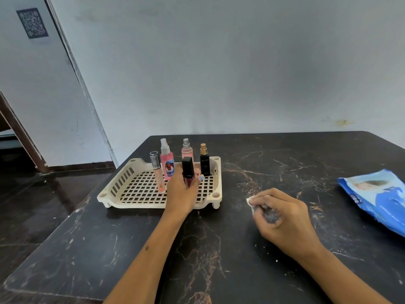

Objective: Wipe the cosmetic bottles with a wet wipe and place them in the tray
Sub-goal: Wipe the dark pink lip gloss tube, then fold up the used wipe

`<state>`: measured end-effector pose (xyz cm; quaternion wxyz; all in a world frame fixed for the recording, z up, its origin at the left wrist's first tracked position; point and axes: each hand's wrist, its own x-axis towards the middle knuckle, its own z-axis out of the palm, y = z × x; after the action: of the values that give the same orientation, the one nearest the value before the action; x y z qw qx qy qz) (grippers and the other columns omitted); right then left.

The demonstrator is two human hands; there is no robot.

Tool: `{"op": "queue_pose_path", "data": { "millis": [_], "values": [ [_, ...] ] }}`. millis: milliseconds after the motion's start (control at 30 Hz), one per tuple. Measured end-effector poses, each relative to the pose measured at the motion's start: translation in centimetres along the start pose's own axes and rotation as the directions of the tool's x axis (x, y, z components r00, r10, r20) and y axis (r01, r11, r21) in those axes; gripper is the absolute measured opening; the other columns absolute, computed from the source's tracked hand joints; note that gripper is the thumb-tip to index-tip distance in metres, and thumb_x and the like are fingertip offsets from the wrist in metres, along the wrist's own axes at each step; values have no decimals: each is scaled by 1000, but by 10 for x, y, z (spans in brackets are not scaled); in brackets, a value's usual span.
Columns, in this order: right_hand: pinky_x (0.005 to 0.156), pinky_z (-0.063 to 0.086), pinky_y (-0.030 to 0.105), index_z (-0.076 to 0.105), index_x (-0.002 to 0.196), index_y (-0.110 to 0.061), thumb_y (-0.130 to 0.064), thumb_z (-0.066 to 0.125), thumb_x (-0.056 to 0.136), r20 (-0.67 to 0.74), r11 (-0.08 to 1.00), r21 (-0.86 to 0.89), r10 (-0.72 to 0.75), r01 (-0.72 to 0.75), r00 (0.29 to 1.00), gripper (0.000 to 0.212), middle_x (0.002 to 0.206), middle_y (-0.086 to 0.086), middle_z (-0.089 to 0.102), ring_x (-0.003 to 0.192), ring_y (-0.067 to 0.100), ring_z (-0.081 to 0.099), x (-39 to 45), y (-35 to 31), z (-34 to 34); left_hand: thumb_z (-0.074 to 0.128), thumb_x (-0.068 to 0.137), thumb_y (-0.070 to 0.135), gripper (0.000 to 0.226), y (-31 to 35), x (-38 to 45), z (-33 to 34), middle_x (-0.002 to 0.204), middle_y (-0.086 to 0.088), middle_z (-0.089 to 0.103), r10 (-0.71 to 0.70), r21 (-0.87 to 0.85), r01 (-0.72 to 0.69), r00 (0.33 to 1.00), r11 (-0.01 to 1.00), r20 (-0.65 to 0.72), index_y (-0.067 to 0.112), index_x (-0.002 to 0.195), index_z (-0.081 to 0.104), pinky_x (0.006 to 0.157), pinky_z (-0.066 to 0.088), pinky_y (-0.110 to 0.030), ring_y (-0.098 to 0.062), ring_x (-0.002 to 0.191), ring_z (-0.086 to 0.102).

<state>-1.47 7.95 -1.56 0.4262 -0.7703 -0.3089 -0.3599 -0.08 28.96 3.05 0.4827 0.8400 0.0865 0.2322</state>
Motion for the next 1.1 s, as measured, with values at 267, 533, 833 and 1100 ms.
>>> {"op": "queue_pose_path", "data": {
  "millis": [267,533,833,1100],
  "values": [
    [60,52,16,74,79,-7,15,73,67,-18,1000,-11,4,-5,1000,25,83,-4,68,70,3,63,0,2,1,67,85,15,49,4,-6,-1,115,9,57,34,-40,-35,999,999,-27,22,126,43,91,42,-21,-10,111,55],
    [62,53,21,74,88,-8,3,72,77,-112,997,-75,2,-10,994,15,84,-4,67,69,3,62,3,1,0,69,83,19,72,23,-27,-6,143,-3,36,421,135,-401,830,906,-366,12,142,28,106,28,-12,-6,128,34],
    [71,51,17,71,100,-8,-16,65,85,-96,991,-12,132,-134,987,17,87,-4,65,77,5,61,-30,-17,-64,47,91,10,38,58,-131,53,125,3,58,509,19,-511,858,859,61,14,128,53,102,41,-24,-4,117,52],
    [73,48,15,70,95,-5,-4,59,85,-325,936,-121,276,-329,905,14,89,-1,68,80,6,63,-116,-23,-181,38,90,8,46,113,-266,153,131,9,53,424,-321,-322,844,891,328,13,135,48,101,35,-11,6,121,46]
  ]
}}
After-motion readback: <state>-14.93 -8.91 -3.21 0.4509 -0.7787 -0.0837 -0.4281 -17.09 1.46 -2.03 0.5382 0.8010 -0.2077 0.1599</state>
